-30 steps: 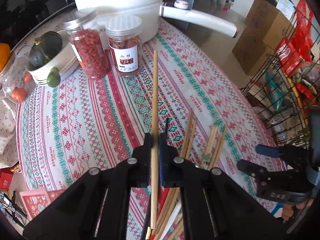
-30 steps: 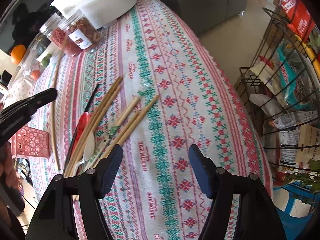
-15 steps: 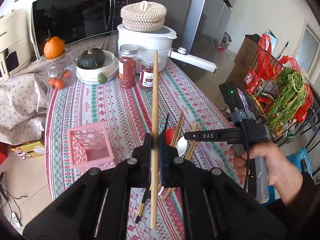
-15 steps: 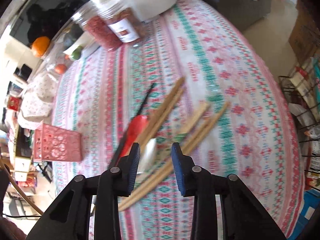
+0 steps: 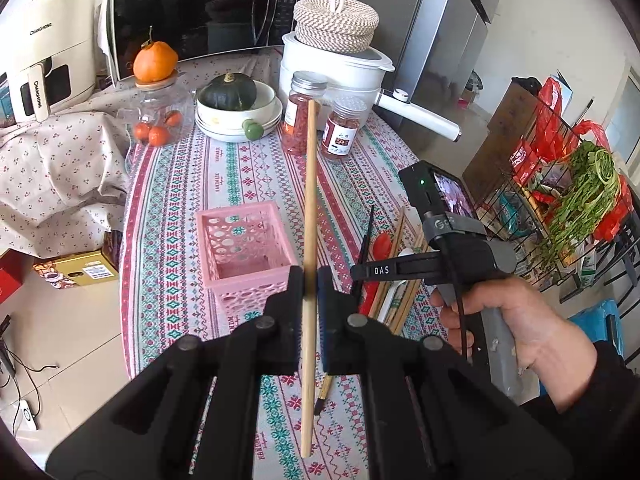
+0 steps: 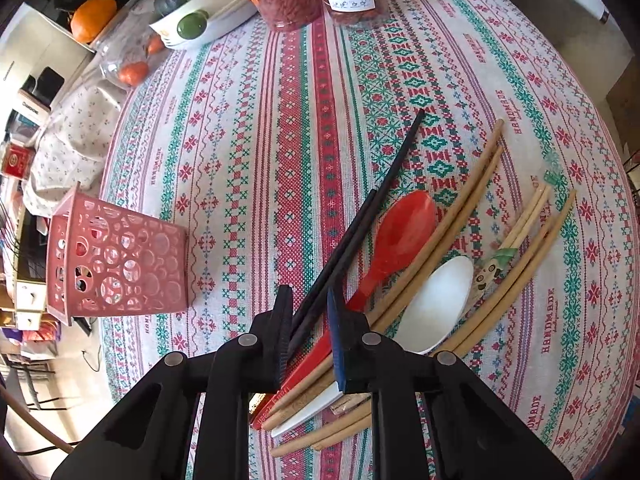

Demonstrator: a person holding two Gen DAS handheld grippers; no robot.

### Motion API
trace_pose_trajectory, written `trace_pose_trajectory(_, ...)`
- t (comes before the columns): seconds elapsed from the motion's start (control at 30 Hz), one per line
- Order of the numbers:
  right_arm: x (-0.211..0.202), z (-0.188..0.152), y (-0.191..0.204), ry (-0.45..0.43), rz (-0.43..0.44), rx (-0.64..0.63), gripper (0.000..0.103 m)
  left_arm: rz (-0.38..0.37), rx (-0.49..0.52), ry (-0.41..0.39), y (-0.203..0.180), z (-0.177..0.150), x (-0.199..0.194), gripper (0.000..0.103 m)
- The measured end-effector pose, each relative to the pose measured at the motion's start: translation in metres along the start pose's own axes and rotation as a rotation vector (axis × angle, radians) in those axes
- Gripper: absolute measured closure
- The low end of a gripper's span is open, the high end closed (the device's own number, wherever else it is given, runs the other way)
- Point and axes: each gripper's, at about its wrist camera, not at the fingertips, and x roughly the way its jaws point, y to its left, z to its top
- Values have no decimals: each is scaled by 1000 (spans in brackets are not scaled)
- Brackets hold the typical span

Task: Organize utensils
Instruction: 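Lift the wooden chopstick upright with the left tool while the right tool grasps a black chopstick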

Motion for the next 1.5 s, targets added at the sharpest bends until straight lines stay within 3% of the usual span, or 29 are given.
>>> trace_pose_trajectory(0.23,11,4,18,-10,-53,-4,86,9,-13,6,14,-5,-6,95)
trace_pose_trajectory(0.5,7,5,5,-17,-88,22,85,9,-22,8,22,-7,-10,95)
trace_pose_trajectory(0.6,6,3,2,-7,-150,20,86,11,-25,14,22,-7,-8,95)
trace_pose_trajectory(1.0,-1,8,0,-30,-90,70,84,20,-19,8,19,-8,-10,95)
trace_pose_trajectory(1.33,8,3,17,-20,-128,29,84,20,-16,16,19,-9,-9,95)
trace_pose_trajectory(1.43,14,5,16,-8,-194,38,88,22,-20,17,19,-10,-9,95)
trace_pose_trajectory(1.5,13,9,15,-27,-194,47,89,22,-19,18,19,-11,-9,95)
